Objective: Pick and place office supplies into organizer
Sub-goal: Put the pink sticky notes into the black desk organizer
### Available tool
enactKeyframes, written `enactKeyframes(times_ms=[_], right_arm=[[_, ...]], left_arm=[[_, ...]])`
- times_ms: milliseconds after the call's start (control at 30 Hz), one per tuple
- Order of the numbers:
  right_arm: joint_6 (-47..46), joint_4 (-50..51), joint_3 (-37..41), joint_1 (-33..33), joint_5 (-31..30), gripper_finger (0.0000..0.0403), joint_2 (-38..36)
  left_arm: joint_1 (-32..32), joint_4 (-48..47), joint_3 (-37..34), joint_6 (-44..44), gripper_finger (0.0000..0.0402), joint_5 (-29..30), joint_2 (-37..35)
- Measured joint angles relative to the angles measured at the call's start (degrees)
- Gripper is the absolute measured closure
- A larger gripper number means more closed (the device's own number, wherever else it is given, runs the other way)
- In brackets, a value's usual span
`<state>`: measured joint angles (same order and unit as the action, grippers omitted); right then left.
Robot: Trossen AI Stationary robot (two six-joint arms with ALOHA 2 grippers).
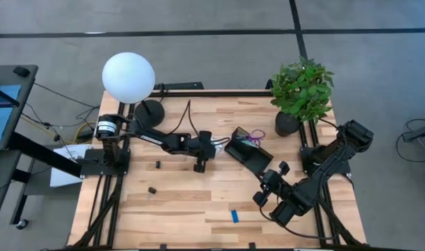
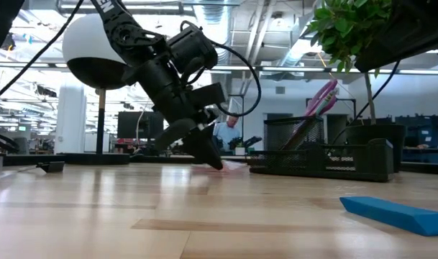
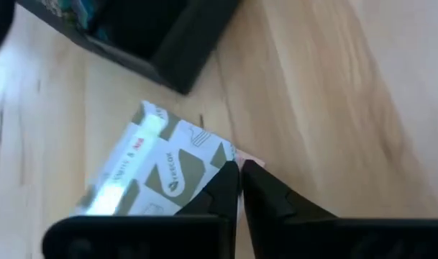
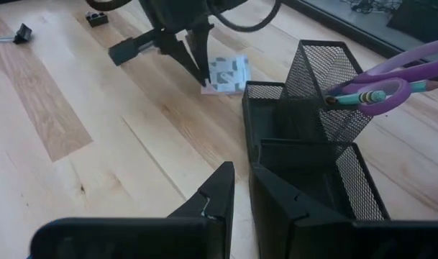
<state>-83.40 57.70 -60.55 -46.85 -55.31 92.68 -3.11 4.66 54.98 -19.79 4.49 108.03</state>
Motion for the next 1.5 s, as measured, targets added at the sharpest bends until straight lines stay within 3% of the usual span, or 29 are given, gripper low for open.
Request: enactKeyframes(times_ms=[367,567,667,833,1033,1100,1367,1500], right_arm=[[1.5,0.6,0.0,-0.6,-2.5,0.0363,0.0],[11.8,0.6,0.0,-1.7,-6.3,0.0363,-0.1],[12.1,0.6,0.0,-2.7,-7.5,0.0363,-0.1],[8.3,1.4,0.0,-6.0,-10.8,0.0363,-1.4],[5.3,1.3,0.0,-15.9,-27.8,0.0363,-5.0],[4.9,0.9,0.0,-18.5,-31.0,0.0363,-6.0],[4.9,-4.6,0.0,-16.4,-30.5,0.0363,-7.2],[10.1,-7.7,0.0,-12.2,-27.6,0.0363,-7.2]], left_arm=[[4.8,1.9,2.1,15.5,0.04,0.7,-2.3],[7.3,1.1,3.4,25.5,0.0401,-0.1,-8.4],[8.2,-1.1,3.4,27.5,0.0401,-0.9,-12.6],[10.0,-0.4,3.4,27.6,0.0401,-1.3,-19.7],[11.7,5.0,3.4,26.4,0.0401,-4.5,-23.9],[12.1,7.5,3.4,25.6,0.0401,-5.6,-24.2],[14.1,19.5,3.4,24.7,0.0401,-19.7,-23.7],[15.2,21.0,3.5,24.4,0.0401,-21.1,-23.8]])
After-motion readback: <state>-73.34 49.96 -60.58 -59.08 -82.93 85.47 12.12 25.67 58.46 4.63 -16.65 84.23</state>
